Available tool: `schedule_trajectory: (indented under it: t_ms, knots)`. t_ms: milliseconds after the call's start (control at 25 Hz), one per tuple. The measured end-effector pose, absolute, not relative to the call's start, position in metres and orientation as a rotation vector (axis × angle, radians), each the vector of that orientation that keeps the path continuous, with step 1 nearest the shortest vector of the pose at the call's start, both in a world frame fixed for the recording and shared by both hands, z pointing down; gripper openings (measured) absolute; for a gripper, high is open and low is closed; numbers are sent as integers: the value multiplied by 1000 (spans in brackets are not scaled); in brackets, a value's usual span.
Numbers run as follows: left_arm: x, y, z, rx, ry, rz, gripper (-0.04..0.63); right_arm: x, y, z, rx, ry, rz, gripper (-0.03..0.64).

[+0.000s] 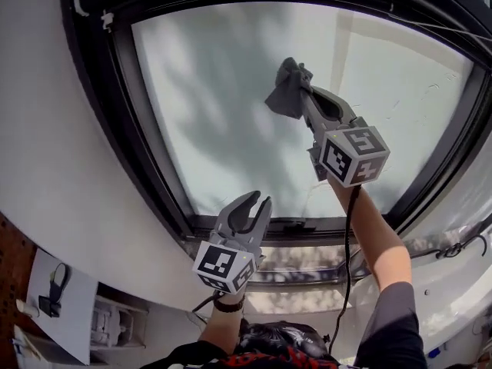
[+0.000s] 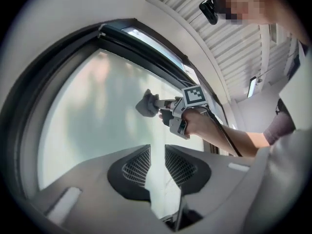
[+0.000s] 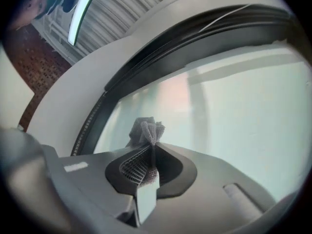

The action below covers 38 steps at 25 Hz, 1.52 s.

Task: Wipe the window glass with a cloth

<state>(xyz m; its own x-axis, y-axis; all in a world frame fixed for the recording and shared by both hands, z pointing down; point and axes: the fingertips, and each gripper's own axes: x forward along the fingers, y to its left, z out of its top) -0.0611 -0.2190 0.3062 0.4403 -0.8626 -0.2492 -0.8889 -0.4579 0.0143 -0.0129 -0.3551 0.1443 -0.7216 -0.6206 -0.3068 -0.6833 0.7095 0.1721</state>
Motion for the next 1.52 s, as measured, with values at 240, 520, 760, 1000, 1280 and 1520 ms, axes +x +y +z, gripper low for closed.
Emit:
schedule_trajectory:
  t_ms: [240, 520, 760, 1000, 1280, 1520]
  knots:
    - [24, -236, 312, -2706, 1349, 295, 69, 193, -394, 148, -1485, 2459, 348, 28]
    - [54, -240, 311, -2708, 1315, 265, 69, 409, -420, 163, -2097, 2002, 242, 23]
    - [18, -248, 317, -2642, 1475, 238, 69, 248, -383, 140, -1649, 2266, 437, 26]
    - [-71, -220, 314, -2467, 1709, 235, 69, -52, -307, 174, -811, 2732, 379, 26]
    - [-204, -157, 314, -2172, 2046, 282, 66, -282, -250, 218, -224, 2962, 23, 26]
    - [-219, -153, 313, -2186, 2028, 307, 64, -270, -293, 229, -450, 2947, 43, 26]
